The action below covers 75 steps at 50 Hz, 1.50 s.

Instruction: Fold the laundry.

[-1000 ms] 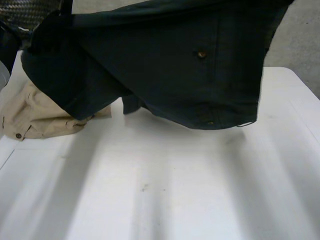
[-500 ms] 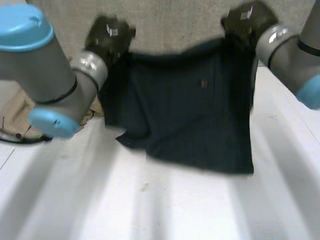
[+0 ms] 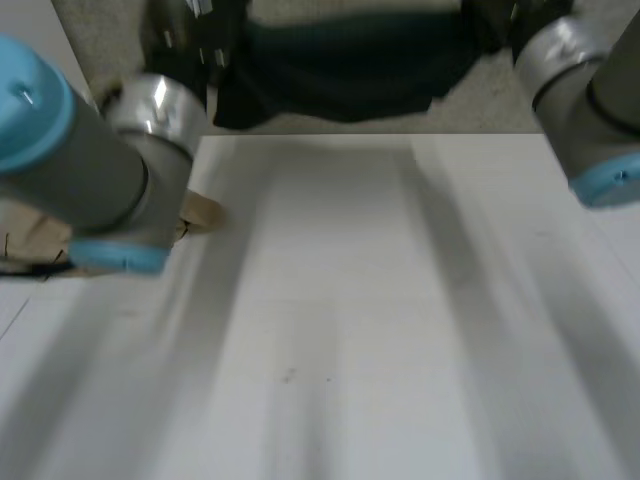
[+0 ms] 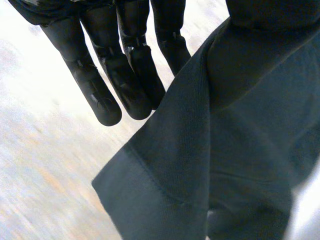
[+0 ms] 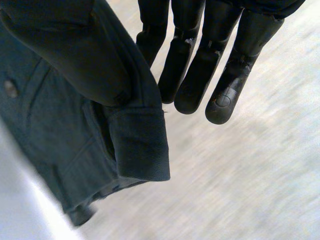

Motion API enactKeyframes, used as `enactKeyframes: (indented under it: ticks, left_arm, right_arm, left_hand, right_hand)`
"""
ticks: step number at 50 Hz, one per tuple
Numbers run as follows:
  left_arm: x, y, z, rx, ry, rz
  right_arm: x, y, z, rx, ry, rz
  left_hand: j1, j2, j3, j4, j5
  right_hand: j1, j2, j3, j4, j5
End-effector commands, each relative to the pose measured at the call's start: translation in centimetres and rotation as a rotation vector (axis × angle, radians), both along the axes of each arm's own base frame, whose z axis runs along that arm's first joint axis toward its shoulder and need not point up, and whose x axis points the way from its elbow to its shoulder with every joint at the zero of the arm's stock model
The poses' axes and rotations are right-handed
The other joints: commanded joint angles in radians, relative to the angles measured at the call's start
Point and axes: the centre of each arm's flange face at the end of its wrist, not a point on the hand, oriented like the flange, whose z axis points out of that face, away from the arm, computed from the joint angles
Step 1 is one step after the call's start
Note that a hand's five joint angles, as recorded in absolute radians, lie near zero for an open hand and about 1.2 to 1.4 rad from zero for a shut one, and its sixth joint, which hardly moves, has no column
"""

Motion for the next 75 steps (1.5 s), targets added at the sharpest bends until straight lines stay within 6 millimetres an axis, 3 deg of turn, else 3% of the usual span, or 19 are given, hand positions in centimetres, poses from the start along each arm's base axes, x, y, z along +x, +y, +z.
enactKeyframes:
  ticks: [1, 2, 6, 12, 17, 25, 30, 32, 33, 36, 37, 40, 44, 48, 51, 56, 64, 72, 75]
  left_arm:
    - [1.8, 2.7, -9.6, 0.309, -0.132, 0.035]
    - [1.9, 3.7, -11.2, 0.360, -0.149, 0.027]
    - [1.8, 6.3, -13.8, 0.451, -0.191, -0.001]
    - [3.1, 8.8, -15.3, 0.553, -0.260, 0.038]
    - [4.9, 11.7, -15.7, 0.688, -0.363, 0.081]
    - [6.3, 16.9, -15.1, 0.894, -0.434, 0.041]
    - [6.1, 19.9, -14.4, 0.956, -0.447, -0.021]
    - [6.0, 20.7, -14.0, 0.956, -0.448, -0.046]
    - [6.0, 21.1, -13.4, 0.943, -0.447, -0.053]
    - [5.9, 21.1, -12.6, 0.911, -0.429, -0.066]
    - [5.7, 20.8, -12.0, 0.889, -0.406, -0.070]
    - [5.4, 19.8, -11.1, 0.852, -0.366, -0.059]
    - [5.4, 16.4, -9.6, 0.780, -0.294, -0.013]
    - [5.7, 11.2, -8.1, 0.672, -0.237, 0.018]
    - [5.8, 8.6, -7.9, 0.637, -0.220, -0.008]
    - [4.2, 3.7, -9.8, 0.650, -0.213, -0.160]
    - [2.1, -1.3, -12.8, 0.654, -0.221, -0.219]
    - [0.8, -4.4, -16.5, 0.639, -0.229, -0.218]
    - [0.5, -5.0, -17.0, 0.613, -0.232, -0.217]
  right_arm:
    - [-0.5, 2.6, -10.2, 0.342, 0.246, 0.058]
    - [-0.6, 3.0, -11.2, 0.368, 0.268, 0.061]
    - [-1.3, 4.6, -14.9, 0.477, 0.346, 0.061]
    - [-2.5, 6.6, -17.3, 0.581, 0.393, 0.060]
    - [-4.2, 9.9, -16.6, 0.652, 0.488, 0.068]
    - [-7.2, 12.9, -15.8, 0.732, 0.625, 0.060]
    - [-8.4, 15.6, -15.0, 0.763, 0.729, 0.090]
    - [-9.1, 16.2, -14.8, 0.775, 0.753, 0.098]
    - [-9.3, 16.3, -14.7, 0.771, 0.755, 0.095]
    - [-9.4, 16.4, -14.6, 0.753, 0.737, 0.097]
    - [-9.3, 16.4, -14.7, 0.748, 0.734, 0.100]
    - [-9.2, 16.3, -15.3, 0.724, 0.718, 0.108]
    - [-9.2, 16.1, -16.0, 0.695, 0.704, 0.102]
    - [-9.2, 16.2, -16.5, 0.693, 0.684, 0.096]
    - [-9.2, 16.3, -16.7, 0.694, 0.670, 0.092]
    - [-9.1, 16.2, -17.1, 0.693, 0.629, 0.079]
    - [-9.1, 16.1, -17.5, 0.681, 0.598, 0.066]
    - [-9.1, 16.0, -17.7, 0.684, 0.574, 0.060]
    - [-9.0, 16.0, -17.7, 0.686, 0.568, 0.060]
  left_hand:
    - [0.247, 0.200, 0.201, 0.197, 0.253]
    - [0.247, 0.200, 0.201, 0.197, 0.253]
    - [0.247, 0.200, 0.201, 0.197, 0.253]
    - [0.247, 0.200, 0.201, 0.197, 0.253]
    - [0.247, 0.200, 0.201, 0.197, 0.253]
    - [0.247, 0.200, 0.201, 0.197, 0.253]
    - [0.233, 0.186, 0.187, 0.183, 0.239]
    - [-0.065, -0.112, -0.111, -0.115, -0.059]
    - [-0.447, -0.495, -0.493, -0.497, -0.441]
    - [-0.747, -0.794, -0.793, -0.797, -0.741]
    - [-0.911, -0.958, -0.956, -0.960, -0.904]
    - [-0.974, -1.021, -1.020, -1.024, -0.968]
    - [-0.971, -1.018, -1.017, -1.021, -0.965]
    - [-0.948, -0.995, -0.993, -0.997, -0.941]
    - [-0.939, -0.986, -0.984, -0.988, -0.932]
    - [-0.833, -0.881, -0.879, -0.883, -0.827]
    - [-0.651, -0.698, -0.697, -0.701, -0.645]
    - [-0.601, -0.648, -0.647, -0.651, -0.595]
    - [-0.598, -0.645, -0.644, -0.648, -0.592]
  right_hand:
    - [0.416, 0.227, 0.218, 0.208, 0.225]
    - [0.416, 0.227, 0.218, 0.208, 0.225]
    - [0.416, 0.227, 0.218, 0.208, 0.225]
    - [0.416, 0.227, 0.218, 0.208, 0.225]
    - [0.416, 0.227, 0.218, 0.208, 0.225]
    - [0.416, 0.227, 0.218, 0.208, 0.225]
    - [0.416, 0.227, 0.218, 0.208, 0.225]
    - [0.416, 0.227, 0.218, 0.208, 0.225]
    - [0.416, 0.227, 0.218, 0.208, 0.225]
    - [0.416, 0.227, 0.218, 0.208, 0.225]
    - [0.416, 0.227, 0.218, 0.208, 0.225]
    - [0.416, 0.227, 0.218, 0.208, 0.225]
    - [0.416, 0.227, 0.218, 0.208, 0.225]
    - [0.416, 0.227, 0.218, 0.208, 0.225]
    - [0.416, 0.227, 0.218, 0.208, 0.225]
    - [0.416, 0.227, 0.218, 0.208, 0.225]
    - [0.416, 0.227, 0.218, 0.208, 0.225]
    - [0.416, 0.227, 0.218, 0.208, 0.225]
    - [0.416, 0.227, 0.218, 0.208, 0.225]
